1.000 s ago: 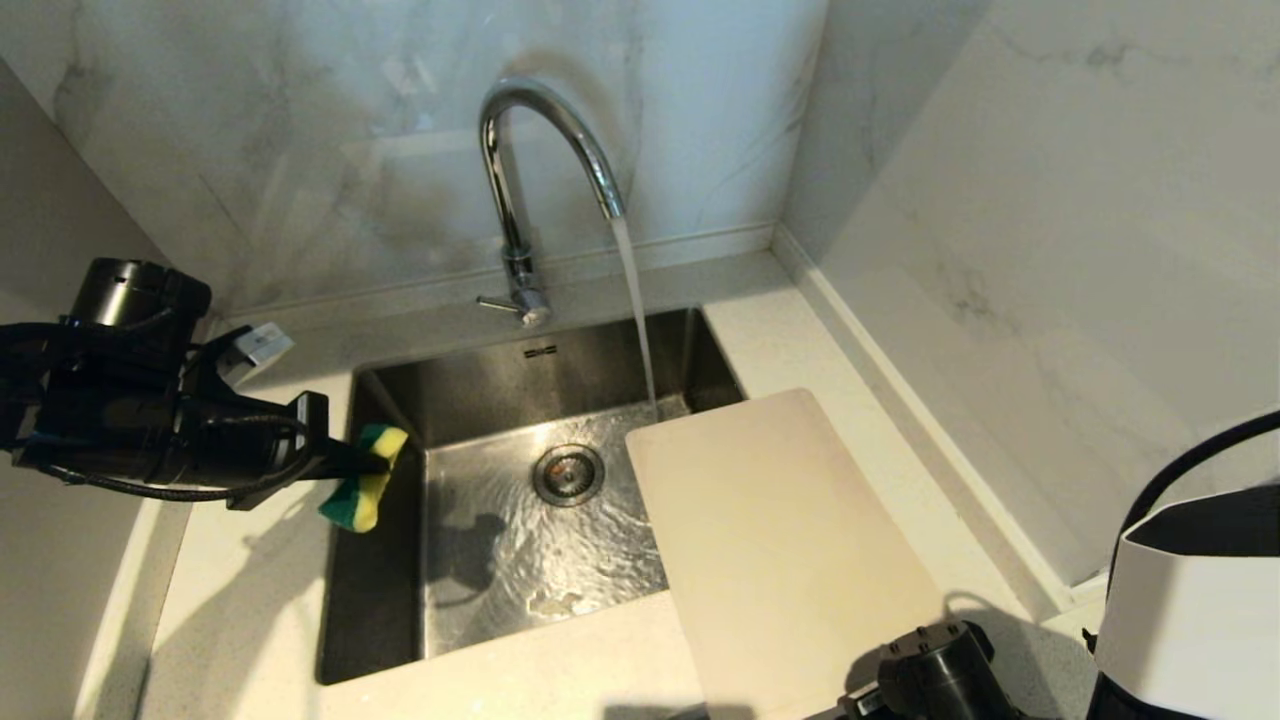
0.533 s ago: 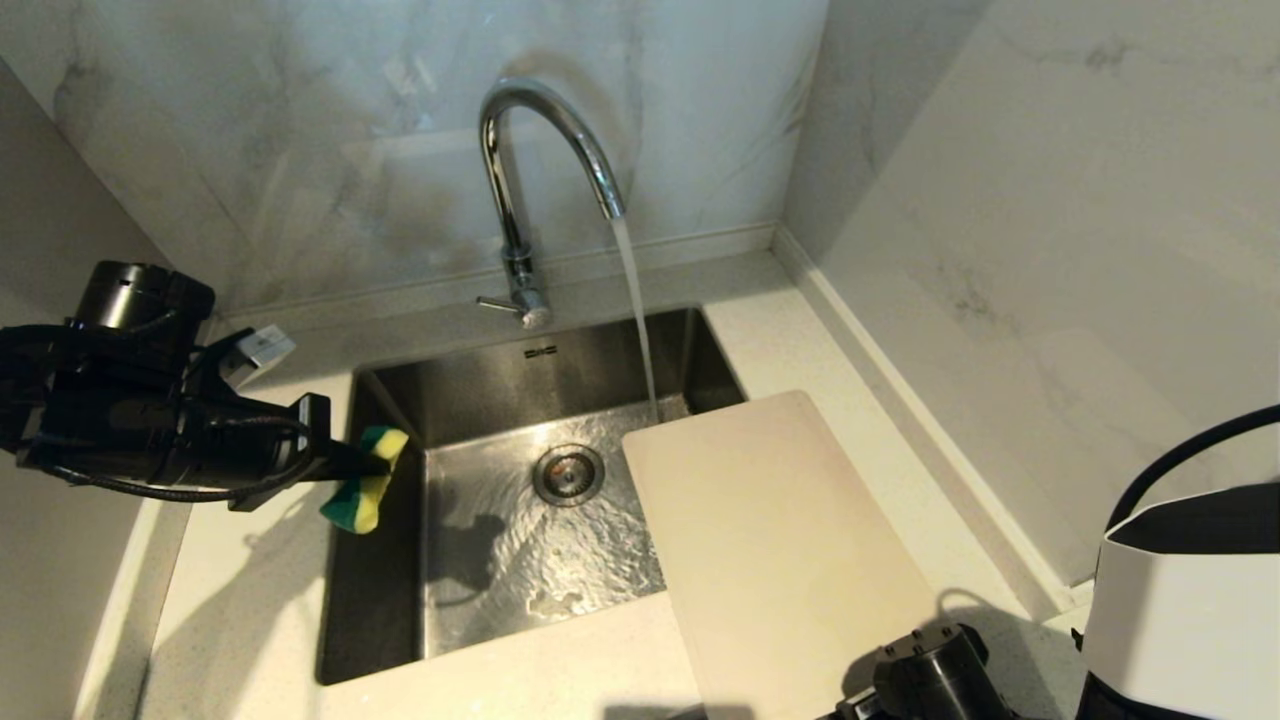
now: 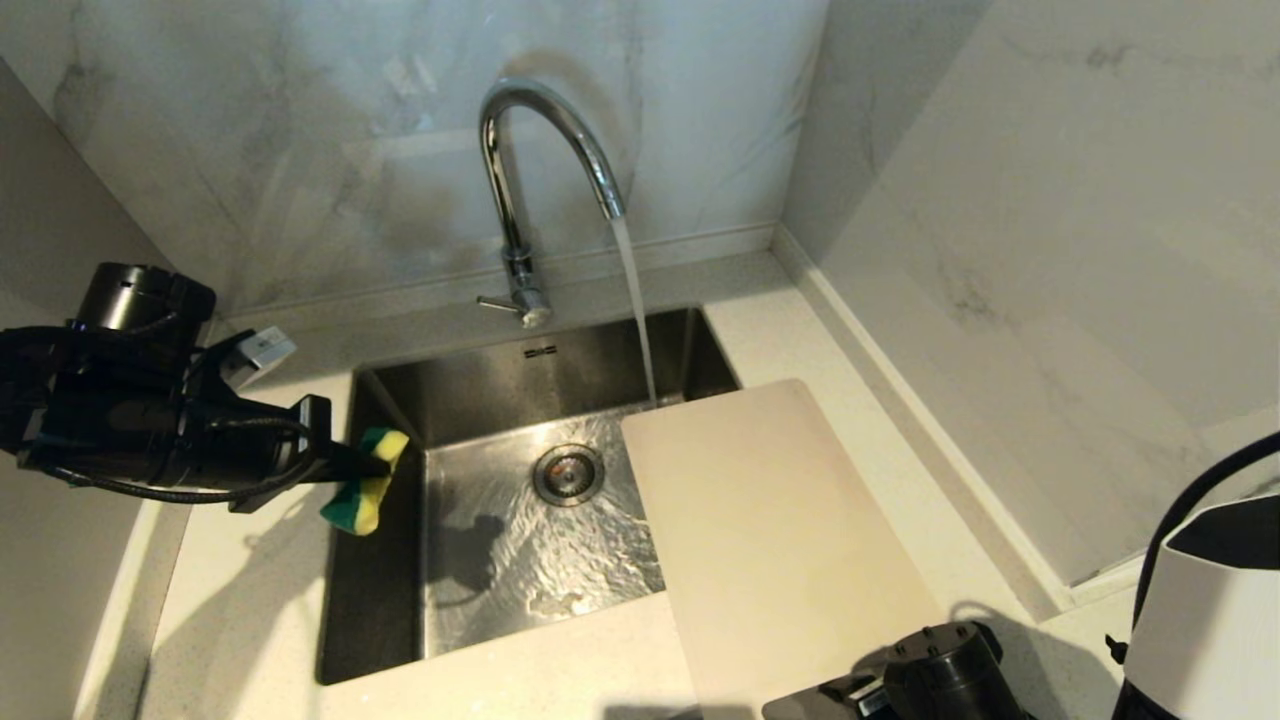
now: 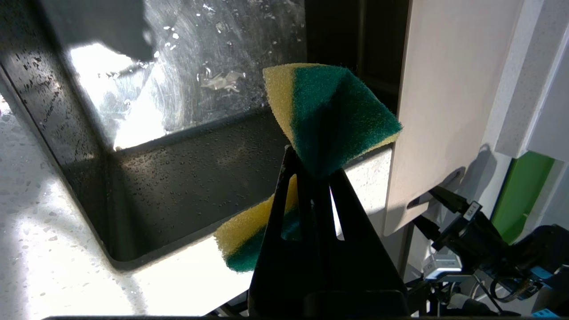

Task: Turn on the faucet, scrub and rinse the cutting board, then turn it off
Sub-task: Put down the cutting board, then put down the cleaning cloth

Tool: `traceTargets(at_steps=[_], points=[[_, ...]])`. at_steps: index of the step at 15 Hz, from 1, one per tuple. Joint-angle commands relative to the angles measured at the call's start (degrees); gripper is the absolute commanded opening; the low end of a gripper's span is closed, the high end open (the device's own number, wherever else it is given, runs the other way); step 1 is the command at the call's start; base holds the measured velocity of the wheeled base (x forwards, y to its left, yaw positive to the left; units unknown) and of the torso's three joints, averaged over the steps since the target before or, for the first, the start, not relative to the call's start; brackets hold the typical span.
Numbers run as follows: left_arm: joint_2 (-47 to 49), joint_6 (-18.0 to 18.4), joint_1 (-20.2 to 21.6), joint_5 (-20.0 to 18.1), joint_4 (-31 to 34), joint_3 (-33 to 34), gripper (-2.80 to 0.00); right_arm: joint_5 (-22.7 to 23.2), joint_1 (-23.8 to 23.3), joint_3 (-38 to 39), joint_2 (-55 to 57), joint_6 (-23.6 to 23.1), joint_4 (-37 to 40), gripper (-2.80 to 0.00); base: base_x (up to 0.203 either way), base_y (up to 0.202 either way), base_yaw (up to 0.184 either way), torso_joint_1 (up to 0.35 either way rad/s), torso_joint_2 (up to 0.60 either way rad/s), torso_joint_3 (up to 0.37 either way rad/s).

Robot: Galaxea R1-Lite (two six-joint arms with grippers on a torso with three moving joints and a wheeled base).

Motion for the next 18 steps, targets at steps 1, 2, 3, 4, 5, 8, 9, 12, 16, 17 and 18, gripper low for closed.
traceTargets(at_steps=[1,2,3,4,5,8,9,12,16,17,18], points=[[-0.30,-0.14,-0.05,-0.15,0.06,0.08,-2.80,-0.05,0.39,0.30,-3.39,-0.40,-0.24,0.00,0.000,0.000,0.000,0.000,0.00,0.000],[-0.21,-0.24,-0.05,-0.15,0.06,0.05,-2.80,-0.11,0.45,0.55,-4.23,-0.45,-0.22,0.00,0.000,0.000,0.000,0.000,0.00,0.000],[-0.16,-0.32,-0.05,-0.15,0.06,0.00,-2.80,-0.13,0.94,1.08,-5.24,-0.43,-0.22,0.00,0.000,0.000,0.000,0.000,0.00,0.000],[-0.15,-0.50,-0.05,-0.15,0.06,0.00,-2.80,-0.13,1.23,1.59,-6.33,-0.38,-0.16,0.00,0.000,0.000,0.000,0.000,0.00,0.000],[-0.25,-0.73,0.04,-0.15,0.06,-0.09,-2.80,-0.14,1.37,2.05,-7.33,-0.43,-0.14,0.00,0.000,0.000,0.000,0.000,0.00,0.000],[-0.51,-0.67,-0.05,0.03,0.06,-0.09,-2.80,-0.14,1.69,2.56,-10.84,-0.46,0.07,0.00,0.000,0.000,0.000,0.000,0.00,0.000],[-0.51,-0.67,-0.05,0.03,0.06,-0.09,-2.80,-0.14,1.76,2.94,-11.84,-0.46,0.45,0.00,0.000,0.000,0.000,0.000,0.00,0.000],[-0.60,-0.67,0.04,0.03,0.06,-0.09,-2.80,-0.05,3.04,3.83,-14.09,-0.29,0.57,0.00,0.000,0.000,0.000,0.000,0.00,0.000],[-0.51,-0.58,0.04,0.12,0.06,-0.09,-2.80,0.01,3.26,2.78,-20.99,0.72,0.69,0.00,0.000,0.000,0.000,0.000,0.00,0.000],[-0.34,-0.56,0.04,0.12,0.06,-0.09,-2.80,0.00,3.25,0.76,-22.56,1.08,1.41,0.00,0.000,0.000,0.000,0.000,0.00,0.000],[-0.16,-0.50,-0.05,0.12,0.06,-0.09,-2.80,0.02,3.27,-2.15,-23.99,1.68,3.42,0.00,0.000,0.000,0.000,0.000,0.00,0.000]])
